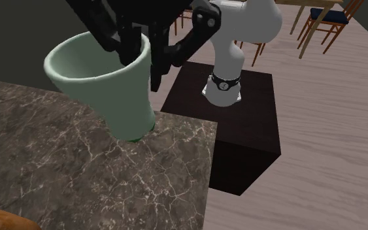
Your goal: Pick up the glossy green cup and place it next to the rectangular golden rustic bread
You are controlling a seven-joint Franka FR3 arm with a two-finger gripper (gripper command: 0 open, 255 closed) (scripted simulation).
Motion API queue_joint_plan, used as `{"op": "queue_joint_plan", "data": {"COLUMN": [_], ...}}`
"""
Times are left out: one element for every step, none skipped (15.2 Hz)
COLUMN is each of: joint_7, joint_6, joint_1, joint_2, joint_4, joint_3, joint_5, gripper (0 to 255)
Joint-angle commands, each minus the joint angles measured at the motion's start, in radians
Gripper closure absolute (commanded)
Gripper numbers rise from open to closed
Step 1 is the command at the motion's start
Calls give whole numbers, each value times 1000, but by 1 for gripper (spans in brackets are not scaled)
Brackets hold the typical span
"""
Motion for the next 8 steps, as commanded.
{"op": "queue_joint_plan", "data": {"joint_7": [-17,-26,-35,-44,-54,-63,-73,-82], "joint_6": [11,11,10,8,4,-1,-8,-16], "joint_1": [-6,-9,-12,-15,-18,-22,-25,-29], "joint_2": [79,118,157,196,236,276,318,360], "joint_4": [72,112,153,196,241,288,337,388], "joint_3": [-12,-17,-23,-28,-32,-37,-41,-45], "joint_5": [0,1,3,5,8,11,15,19], "gripper": [255,255,255,255,255,255,255,255]}}
